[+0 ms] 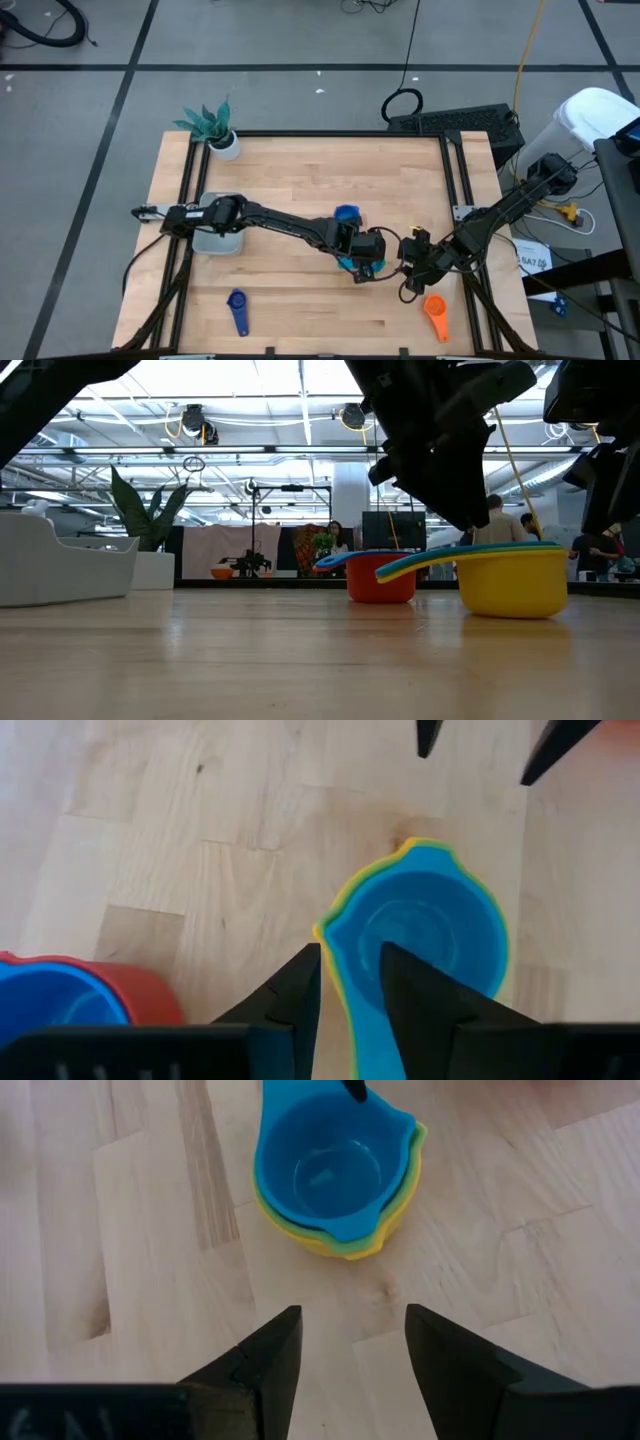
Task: Nest measuring cups in basket
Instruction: Stack the bottom stacked measuring cups on top of the light blue measuring cup
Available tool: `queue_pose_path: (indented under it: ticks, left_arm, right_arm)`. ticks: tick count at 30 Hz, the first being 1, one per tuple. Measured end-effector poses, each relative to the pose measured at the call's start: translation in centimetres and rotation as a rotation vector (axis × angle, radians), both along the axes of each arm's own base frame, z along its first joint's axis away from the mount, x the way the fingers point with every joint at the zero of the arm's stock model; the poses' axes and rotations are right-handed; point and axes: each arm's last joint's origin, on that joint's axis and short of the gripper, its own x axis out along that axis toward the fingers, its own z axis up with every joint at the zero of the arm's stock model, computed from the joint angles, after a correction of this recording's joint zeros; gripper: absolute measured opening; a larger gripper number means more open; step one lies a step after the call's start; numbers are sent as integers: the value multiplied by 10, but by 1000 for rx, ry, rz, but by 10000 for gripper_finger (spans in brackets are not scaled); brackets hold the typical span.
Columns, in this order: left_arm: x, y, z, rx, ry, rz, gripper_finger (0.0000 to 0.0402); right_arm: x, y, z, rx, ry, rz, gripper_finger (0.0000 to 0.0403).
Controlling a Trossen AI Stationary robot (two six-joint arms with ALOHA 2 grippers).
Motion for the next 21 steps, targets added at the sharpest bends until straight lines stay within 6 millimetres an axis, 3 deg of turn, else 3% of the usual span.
queue_pose_path:
  ticks: [12,21]
  left_arm:
    - [1,7,0,-18,11,-13,115]
    - [0,4,-1,-28,15,-30,218]
  right_arm:
    - [0,0,0,8,-1,-7,171]
    - [0,0,0,6,-1,-2,171]
